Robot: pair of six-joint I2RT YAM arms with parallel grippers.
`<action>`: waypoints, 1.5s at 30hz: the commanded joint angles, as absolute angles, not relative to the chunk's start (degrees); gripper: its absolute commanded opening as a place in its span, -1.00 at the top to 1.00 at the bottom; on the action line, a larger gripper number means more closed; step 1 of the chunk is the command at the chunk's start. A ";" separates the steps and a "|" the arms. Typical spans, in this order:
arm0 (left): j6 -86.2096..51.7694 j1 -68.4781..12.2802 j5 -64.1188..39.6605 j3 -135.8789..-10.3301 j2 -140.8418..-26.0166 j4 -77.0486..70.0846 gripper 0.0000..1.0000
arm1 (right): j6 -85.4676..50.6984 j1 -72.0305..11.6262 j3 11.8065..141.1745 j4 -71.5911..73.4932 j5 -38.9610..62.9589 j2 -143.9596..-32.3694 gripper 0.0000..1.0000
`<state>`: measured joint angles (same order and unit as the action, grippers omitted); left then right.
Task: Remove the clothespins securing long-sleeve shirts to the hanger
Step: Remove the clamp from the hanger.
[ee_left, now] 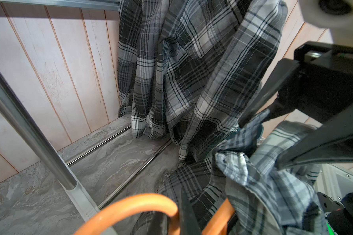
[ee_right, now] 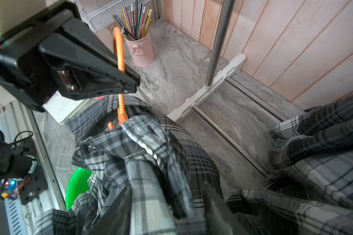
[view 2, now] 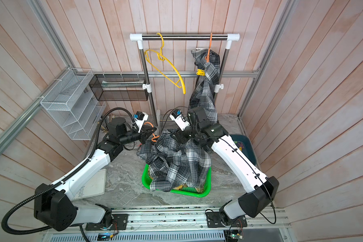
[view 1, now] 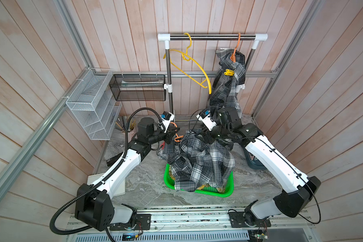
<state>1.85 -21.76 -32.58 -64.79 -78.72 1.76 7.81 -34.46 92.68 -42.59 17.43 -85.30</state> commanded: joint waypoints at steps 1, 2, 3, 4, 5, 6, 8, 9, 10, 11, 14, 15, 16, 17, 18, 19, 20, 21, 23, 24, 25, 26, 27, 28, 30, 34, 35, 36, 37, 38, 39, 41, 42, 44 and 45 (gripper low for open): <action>2.04 -21.68 -34.27 -65.88 -76.92 0.77 1.00 | 11.15 -34.94 92.91 -45.60 17.49 -86.47 0.06; 1.97 -21.71 -34.28 -65.97 -76.82 0.66 1.00 | 11.45 -35.00 92.58 -45.62 17.64 -86.42 0.09; 1.91 -21.69 -34.36 -66.00 -76.75 0.46 1.00 | 11.67 -35.05 92.39 -45.79 17.98 -86.35 0.09; 1.77 -21.71 -34.45 -66.27 -76.67 0.39 1.00 | 12.07 -35.16 92.17 -46.08 18.40 -86.39 0.09; 1.70 -21.66 -34.62 -66.39 -76.65 0.35 1.00 | 12.28 -35.31 92.02 -46.14 18.53 -86.48 0.09; 1.55 -21.71 -34.80 -66.59 -76.56 0.35 1.00 | 12.35 -35.43 91.85 -46.18 18.62 -86.61 0.11; 0.96 -21.71 -35.06 -66.56 -76.22 -0.06 1.00 | 12.65 -35.50 91.53 -46.32 18.63 -86.97 0.25; 0.75 -21.71 -35.16 -66.64 -76.03 -0.33 1.00 | 12.66 -35.50 91.34 -46.39 18.64 -87.10 0.33; 0.55 -21.68 -35.26 -66.63 -75.83 -0.72 1.00 | 12.89 -35.58 91.19 -46.32 18.62 -87.19 0.45; 0.37 -21.69 -35.24 -66.79 -75.66 -0.94 1.00 | 12.98 -35.58 91.01 -46.35 18.63 -87.19 0.59; -0.06 -21.68 -35.07 -67.61 -75.63 -0.46 1.00 | 13.00 -35.55 89.89 -45.18 17.47 -86.47 1.00; -0.24 -21.62 -34.87 -67.91 -75.61 -0.28 1.00 | 12.91 -35.59 89.11 -44.35 17.03 -85.80 1.00; -0.67 -21.43 -34.39 -67.94 -75.34 -0.52 0.89 | 12.71 -35.59 88.01 -43.20 16.30 -84.93 1.00; -1.18 -20.94 -34.56 -67.76 -74.96 -1.10 0.62 | 12.34 -35.59 86.88 -42.22 15.73 -84.03 1.00; -2.23 -20.25 -34.91 -67.47 -74.52 -1.97 0.29 | 12.23 -35.56 86.05 -41.50 15.43 -83.28 1.00; -3.86 -19.09 -36.06 -66.69 -73.68 -3.63 0.12 | 12.21 -35.59 85.07 -40.85 15.28 -82.34 1.00; -6.44 -17.36 -38.11 -65.76 -72.69 -6.19 0.03 | 11.90 -35.51 83.95 -39.97 15.06 -81.30 1.00; -8.34 -15.53 -40.05 -64.66 -71.78 -8.41 -0.04 | 11.56 -35.46 83.08 -39.26 14.98 -80.37 1.00; -11.93 -11.71 -43.55 -61.58 -69.20 -14.92 -0.24 | 10.43 -34.91 80.99 -37.31 15.83 -78.09 1.00; -13.27 -9.70 -45.04 -59.82 -68.11 -17.53 -0.32 | 10.04 -34.16 80.19 -36.72 16.89 -77.23 1.00; -14.88 -7.67 -46.85 -57.92 -67.04 -21.47 -0.40 | 9.24 -33.07 79.27 -35.82 18.84 -76.26 1.00; -16.72 -5.48 -49.24 -56.06 -66.28 -24.65 -0.48 | 8.52 -31.76 78.48 -34.88 20.94 -75.35 1.00; -18.45 -3.42 -52.49 -54.46 -65.70 -28.77 -0.55 | 7.98 -30.42 77.58 -33.99 23.26 -74.43 1.00; -20.04 -1.72 -55.10 -53.27 -65.45 -32.02 -0.59 | 7.75 -29.48 76.73 -33.24 24.69 -73.69 1.00; -22.13 0.98 -59.76 -51.17 -65.54 -37.55 -0.67 | 7.40 -27.57 75.06 -31.92 28.08 -72.23 1.00; -19.84 2.02 -62.89 -47.72 -66.96 -42.98 -0.69 | 7.47 -24.42 73.75 -30.40 34.95 -70.97 1.00; -19.01 2.10 -63.55 -46.51 -67.59 -45.39 -0.69 | 7.76 -23.60 73.48 -30.23 36.55 -70.83 1.00; -18.94 2.25 -64.06 -44.81 -68.25 -49.41 -0.69 | 8.11 -23.15 73.39 -30.23 37.86 -70.71 1.00; -19.24 2.52 -64.63 -43.34 -68.87 -53.48 -0.72 | 8.44 -22.82 73.22 -30.32 38.72 -70.67 1.00; -19.95 2.91 -65.29 -42.02 -69.52 -58.12 -0.73 | 8.62 -22.56 73.12 -30.31 39.63 -70.58 1.00; -20.51 3.28 -66.14 -41.15 -70.18 -61.16 -0.73 | 8.78 -22.10 73.10 -30.22 40.40 -70.64 1.00; -19.17 3.47 -68.02 -40.24 -70.74 -64.00 -0.72 | 8.78 -21.22 73.05 -30.06 41.93 -70.73 1.00; -17.33 3.43 -69.91 -40.17 -70.93 -64.16 -0.73 | 8.81 -20.63 73.04 -29.88 42.84 -70.77 1.00; -14.31 3.41 -71.93 -40.25 -71.33 -63.16 -0.71 | 9.11 -20.24 73.06 -29.92 43.92 -70.82 1.00; -12.56 3.44 -72.15 -40.26 -71.45 -62.32 -0.69 | 9.43 -20.12 73.25 -30.09 44.26 -70.92 1.00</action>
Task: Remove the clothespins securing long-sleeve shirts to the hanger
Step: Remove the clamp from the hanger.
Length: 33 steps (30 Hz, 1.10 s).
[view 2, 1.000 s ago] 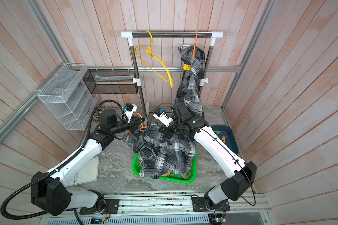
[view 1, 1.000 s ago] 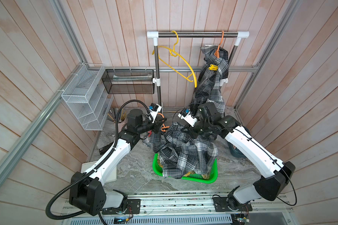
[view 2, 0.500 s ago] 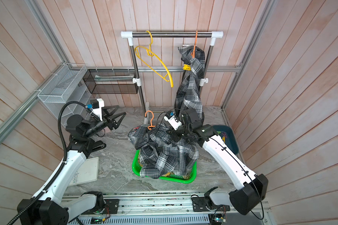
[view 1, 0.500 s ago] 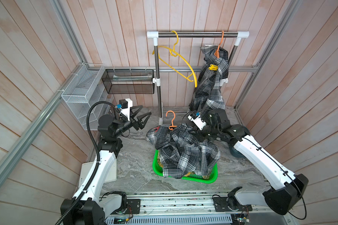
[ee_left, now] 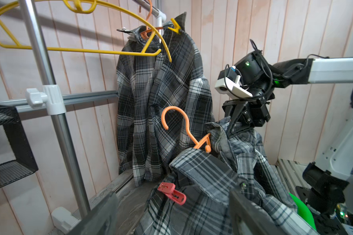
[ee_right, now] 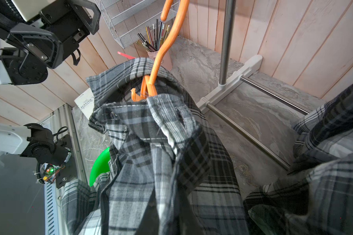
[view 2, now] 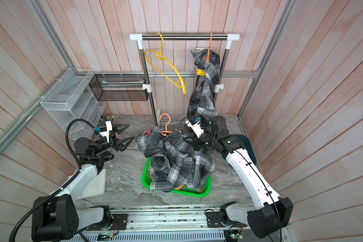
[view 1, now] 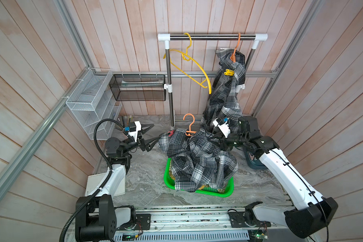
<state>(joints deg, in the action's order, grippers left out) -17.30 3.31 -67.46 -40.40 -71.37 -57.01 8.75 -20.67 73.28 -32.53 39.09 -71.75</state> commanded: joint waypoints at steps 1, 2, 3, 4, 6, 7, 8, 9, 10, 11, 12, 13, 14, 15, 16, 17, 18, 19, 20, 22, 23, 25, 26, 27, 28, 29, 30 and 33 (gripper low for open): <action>-10.88 3.46 -72.36 -40.11 -71.69 -61.74 -0.68 | 9.67 -20.04 73.39 -30.38 44.76 -71.09 1.00; -9.16 3.54 -72.63 -39.76 -71.78 -61.79 -0.66 | 9.84 -20.00 73.57 -30.52 45.04 -71.18 1.00; -7.37 3.51 -72.92 -39.40 -71.81 -61.78 -0.64 | 9.94 -19.98 73.73 -30.67 45.55 -71.27 1.00; -5.85 3.47 -73.03 -39.07 -71.95 -61.91 -0.62 | 10.21 -19.98 73.69 -30.80 46.19 -71.28 1.00; -4.83 3.46 -73.17 -39.07 -72.52 -62.91 -0.57 | 10.62 -20.04 73.55 -31.04 47.80 -71.41 1.00; -4.79 3.53 -74.07 -39.27 -73.02 -63.83 -0.54 | 10.81 -20.03 73.56 -31.05 48.19 -71.53 1.00; -3.12 3.55 -75.03 -39.62 -73.57 -64.20 -0.51 | 10.96 -20.04 73.70 -31.23 48.60 -71.70 1.00; -2.59 3.52 -76.17 -40.10 -74.03 -64.03 -0.48 | 11.14 -19.98 73.84 -31.44 48.96 -71.81 1.00; -2.29 3.51 -77.02 -40.46 -74.51 -63.96 -0.44 | 11.29 -20.04 74.00 -31.62 49.15 -71.96 1.00; -2.24 3.51 -77.98 -40.80 -75.11 -64.36 -0.41 | 11.48 -20.03 74.22 -31.89 49.43 -72.03 1.00; -2.64 3.56 -78.88 -40.99 -75.57 -65.24 -0.36 | 11.63 -20.00 74.36 -32.06 49.62 -72.07 1.00; -3.53 3.48 -79.10 -40.98 -76.03 -66.79 -0.34 | 11.67 -20.03 74.43 -32.23 49.86 -72.14 1.00; -4.02 3.54 -79.38 -40.82 -76.45 -68.91 -0.31 | 11.84 -20.04 74.73 -32.47 50.16 -72.22 1.00; -6.52 3.52 -79.68 -40.85 -76.91 -70.86 -0.26 | 11.90 -19.97 74.84 -32.73 50.25 -72.33 1.00; -7.65 3.45 -80.16 -41.00 -77.35 -72.45 -0.22 | 11.97 -20.01 74.96 -32.77 50.43 -72.41 1.00; -8.68 3.34 -80.72 -41.04 -77.91 -73.85 -0.18 | 11.98 -20.04 75.06 -32.87 50.56 -72.51 1.00; -9.28 3.10 -80.86 -41.05 -78.28 -75.30 -0.15 | 12.11 -20.04 75.15 -32.96 50.89 -72.66 1.00; -9.57 2.88 -80.85 -41.06 -78.48 -75.87 -0.13 | 12.18 -19.98 75.23 -33.03 51.06 -72.83 1.00; -9.29 2.58 -80.98 -41.06 -78.58 -75.58 -0.11 | 12.08 -20.03 75.31 -33.00 51.24 -72.94 1.00; -8.08 1.91 -81.20 -41.14 -78.71 -74.46 -0.09 | 12.10 -20.04 75.29 -32.97 51.53 -73.20 1.00; -7.31 1.55 -81.24 -41.20 -78.73 -73.78 -0.08 | 12.12 -20.03 75.33 -32.93 51.60 -73.30 1.00; -5.90 0.81 -81.13 -41.09 -78.70 -72.58 -0.08 | 12.10 -20.01 75.32 -32.84 51.84 -73.39 1.00; -5.26 0.32 -80.97 -41.07 -78.75 -71.94 -0.07 | 12.07 -20.04 75.31 -32.72 51.79 -73.43 1.00; -4.76 0.03 -80.80 -40.96 -78.73 -71.51 -0.07 | 12.05 -20.04 75.32 -32.61 51.83 -73.52 1.00; -4.05 -0.15 -80.49 -40.80 -78.69 -71.12 -0.07 | 12.05 -20.04 75.32 -32.61 51.74 -73.52 1.00; -2.47 -0.38 -79.98 -40.73 -78.65 -70.46 -0.06 | 12.04 -20.03 75.32 -32.52 51.89 -73.56 1.00; -1.04 -0.48 -79.24 -40.73 -78.50 -69.28 -0.04 | 12.05 -20.04 75.32 -32.51 52.09 -73.61 1.00; 6.02 -0.85 -76.57 -40.68 -77.42 -62.66 -0.01 | 12.04 -20.18 75.43 -32.52 52.37 -73.56 1.00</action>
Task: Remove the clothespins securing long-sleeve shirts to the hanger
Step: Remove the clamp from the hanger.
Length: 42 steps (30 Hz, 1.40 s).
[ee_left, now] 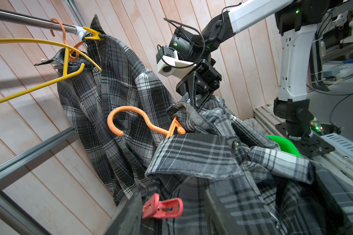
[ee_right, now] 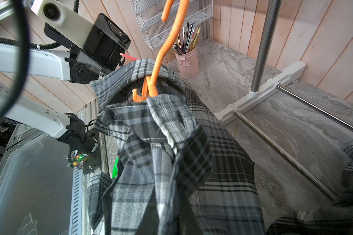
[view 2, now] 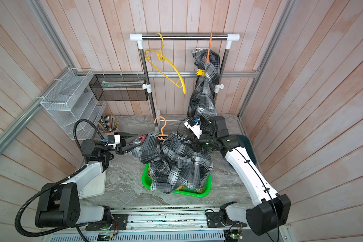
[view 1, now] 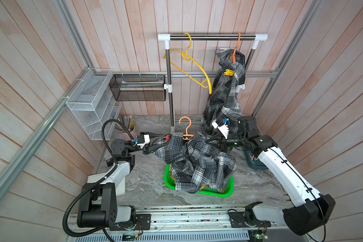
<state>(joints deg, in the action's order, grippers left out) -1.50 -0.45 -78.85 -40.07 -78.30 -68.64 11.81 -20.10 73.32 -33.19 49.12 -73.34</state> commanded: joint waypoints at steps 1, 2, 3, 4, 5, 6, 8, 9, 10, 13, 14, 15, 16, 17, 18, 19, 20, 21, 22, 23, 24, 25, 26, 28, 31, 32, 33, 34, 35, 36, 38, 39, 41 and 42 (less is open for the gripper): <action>8.91 -1.16 -75.77 -40.97 -76.86 -59.38 -0.01 | 12.09 -20.26 75.45 -32.49 52.43 -73.56 1.00; 12.90 -1.54 -74.93 -41.48 -76.24 -54.74 -0.01 | 12.05 -20.24 75.45 -32.55 52.48 -73.48 1.00; 17.16 -2.09 -74.35 -42.31 -75.58 -49.53 -0.01 | 12.04 -20.33 75.45 -32.51 52.42 -73.48 1.00; 20.47 -2.61 -74.01 -43.17 -75.21 -44.64 -0.01 | 12.19 -20.31 75.41 -32.61 52.38 -73.49 1.00; 23.79 -2.96 -74.00 -44.05 -74.91 -40.05 -0.01 | 12.21 -20.45 75.43 -32.58 52.34 -73.48 1.00; 25.26 -3.24 -73.88 -44.45 -74.84 -37.66 -0.01 | 12.21 -20.45 75.26 -32.61 52.30 -73.52 1.00; 24.32 -3.31 -73.66 -44.04 -74.87 -39.20 0.00 | 12.22 -20.50 75.36 -32.56 52.37 -73.48 1.00; 23.05 -3.36 -73.65 -43.60 -74.95 -41.15 0.00 | 12.18 -20.52 75.31 -32.60 52.31 -73.48 1.00; 21.75 -3.34 -73.61 -43.30 -75.10 -43.02 0.01 | 12.26 -20.51 75.32 -32.53 52.32 -73.50 1.00; 20.66 -3.42 -74.01 -43.55 -75.66 -44.15 0.07 | 12.26 -20.63 75.48 -32.61 52.36 -73.65 1.00; 20.79 -3.43 -74.02 -43.79 -75.83 -44.12 0.09 | 12.30 -20.58 75.50 -32.65 52.28 -73.66 1.00; 20.87 -3.46 -73.93 -43.77 -75.93 -44.18 0.11 | 12.28 -20.58 75.50 -32.65 52.21 -73.65 1.00; 20.85 -3.43 -73.97 -43.84 -76.02 -44.20 0.14 | 12.30 -20.62 75.45 -32.63 52.22 -73.57 1.00; 20.68 -3.42 -73.91 -43.86 -76.01 -44.53 0.16 | 12.17 -20.57 75.46 -32.60 52.23 -73.52 1.00; 20.53 -3.40 -73.87 -43.77 -76.15 -44.69 0.17 | 12.18 -20.65 75.33 -32.51 52.21 -73.48 1.00; 20.47 -3.42 -73.91 -43.86 -76.16 -44.88 0.19 | 12.19 -20.70 75.24 -32.53 52.31 -73.48 1.00; 20.39 -3.51 -73.91 -43.86 -76.09 -44.90 0.22 | 12.10 -20.69 75.23 -32.52 52.05 -73.58 1.00; 20.39 -3.52 -73.89 -43.84 -76.19 -44.76 0.23 | 12.10 -20.70 75.23 -32.50 52.03 -73.61 1.00; 20.40 -3.56 -73.92 -43.86 -76.20 -44.66 0.26 | 12.12 -20.70 75.21 -32.50 52.05 -73.66 1.00; 20.54 -3.67 -73.87 -43.81 -76.24 -44.52 0.28 | 12.04 -20.79 75.23 -32.44 52.02 -73.73 1.00; 20.72 -3.76 -73.76 -43.85 -76.25 -44.35 0.30 | 11.97 -20.82 75.17 -32.43 52.02 -73.83 1.00; 20.91 -3.78 -73.67 -43.86 -76.20 -44.15 0.34 | 12.01 -20.85 75.36 -32.49 51.89 -73.98 1.00; 21.08 -3.87 -73.74 -43.99 -76.21 -43.82 0.38 | 12.04 -20.99 75.49 -32.59 51.70 -74.09 1.00; 21.48 -3.86 -73.74 -44.20 -76.06 -43.21 0.47 | 12.05 -21.25 75.50 -32.74 51.28 -74.37 1.00; 22.68 -4.04 -73.37 -44.38 -75.55 -41.96 0.58 | 12.17 -21.67 75.50 -32.96 50.61 -74.54 1.00; 23.29 -4.00 -73.15 -44.43 -75.34 -41.21 0.61 | 12.12 -21.86 75.33 -32.82 50.30 -74.62 1.00; 23.94 -4.02 -72.97 -44.64 -75.09 -40.48 0.66 | 12.05 -21.88 75.24 -32.83 50.15 -74.63 1.00; 24.76 -4.11 -72.77 -44.81 -74.89 -39.17 0.72 | 11.97 -21.91 75.15 -32.76 50.02 -74.56 1.00; 25.62 -4.13 -72.73 -45.05 -74.72 -37.84 0.79 | 11.87 -21.89 75.07 -32.65 49.92 -74.49 1.00; 26.27 -4.13 -72.70 -45.29 -74.54 -36.69 0.84 | 11.69 -21.92 74.97 -32.49 49.91 -74.44 1.00; 26.89 -4.09 -72.73 -45.69 -74.19 -35.26 1.00 | 11.27 -21.97 74.80 -32.13 49.40 -74.20 1.00; 26.97 -4.13 -72.59 -45.75 -74.06 -35.04 1.00 | 11.28 -21.89 74.75 -32.08 49.13 -74.11 1.00; 27.08 -4.13 -71.60 -45.94 -73.67 -34.81 1.00 | 10.98 -21.90 74.66 -31.93 48.67 -74.00 1.00; 27.11 -4.07 -70.95 -46.11 -73.45 -34.72 1.00 | 10.78 -21.93 74.62 -31.90 48.28 -74.00 1.00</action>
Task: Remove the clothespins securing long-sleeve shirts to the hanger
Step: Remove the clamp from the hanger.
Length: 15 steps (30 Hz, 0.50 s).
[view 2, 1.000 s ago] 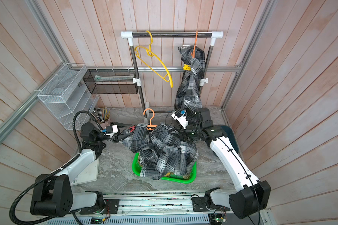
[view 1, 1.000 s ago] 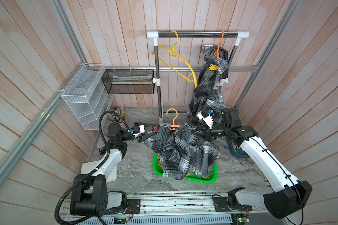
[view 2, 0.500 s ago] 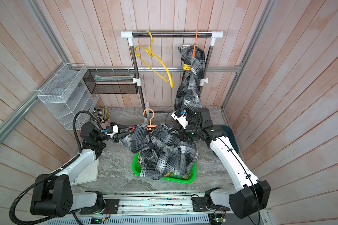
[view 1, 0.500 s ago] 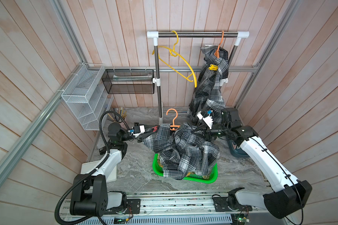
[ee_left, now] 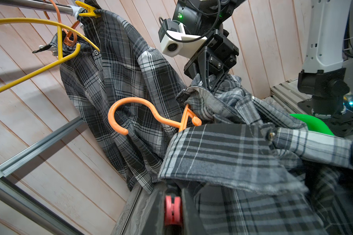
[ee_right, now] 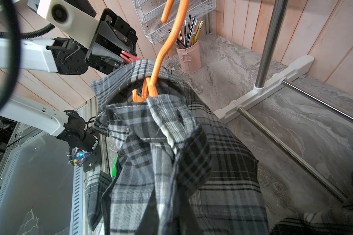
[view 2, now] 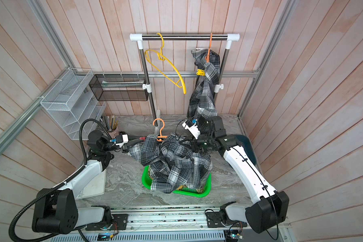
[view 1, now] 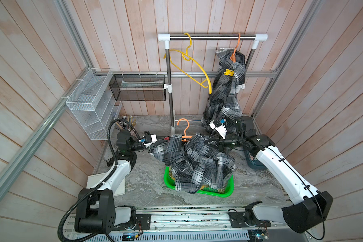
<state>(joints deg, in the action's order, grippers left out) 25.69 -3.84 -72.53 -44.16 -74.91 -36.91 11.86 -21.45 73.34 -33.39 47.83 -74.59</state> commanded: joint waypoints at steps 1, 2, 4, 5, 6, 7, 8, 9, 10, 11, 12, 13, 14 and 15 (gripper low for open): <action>26.79 -4.04 -69.99 -46.20 -73.18 -34.84 1.00 | 10.53 -21.89 74.49 -31.83 47.57 -74.01 1.00; 26.14 -3.93 -68.97 -46.23 -72.89 -35.73 1.00 | 10.16 -21.94 74.16 -31.75 46.97 -74.03 1.00; 23.36 -3.49 -66.90 -45.73 -72.43 -39.56 1.00 | 9.64 -21.89 73.36 -31.49 46.08 -73.92 1.00; 20.92 -3.19 -65.76 -45.40 -72.42 -42.34 1.00 | 9.14 -21.91 72.63 -31.18 45.67 -73.85 1.00; 18.38 -2.82 -65.17 -45.36 -72.59 -44.39 1.00 | 8.55 -21.91 71.89 -30.64 45.53 -73.75 1.00; 16.00 -2.40 -64.55 -45.68 -72.85 -45.60 1.00 | 7.72 -21.90 70.89 -29.77 45.36 -73.66 1.00; 13.91 -2.20 -63.61 -46.19 -72.91 -46.24 1.00 | 6.80 -21.97 69.96 -29.10 44.87 -73.57 1.00; 12.32 -2.20 -62.30 -46.46 -72.79 -46.48 1.00 | 5.91 -22.22 68.99 -28.54 44.35 -73.44 1.00; 10.77 -2.28 -61.41 -46.88 -72.49 -46.65 1.00 | 4.92 -22.56 67.86 -27.69 43.38 -73.26 1.00; 8.97 -2.37 -60.76 -47.23 -72.11 -46.97 1.00 | 3.85 -22.95 66.25 -27.00 42.55 -72.92 1.00; 7.49 -2.57 -59.82 -47.45 -71.67 -47.40 1.00 | 2.82 -23.41 64.88 -25.90 41.53 -72.39 1.00; 5.83 -3.06 -57.65 -47.62 -70.82 -47.56 1.00 | 0.64 -23.87 62.66 -24.50 40.28 -71.89 1.00; 4.38 -3.51 -55.34 -47.76 -69.91 -47.05 1.00 | -0.98 -24.35 60.23 -22.95 39.04 -71.30 1.00; 3.53 -4.12 -53.54 -48.03 -69.12 -45.95 1.00 | -2.68 -24.95 58.32 -21.90 37.05 -70.75 1.00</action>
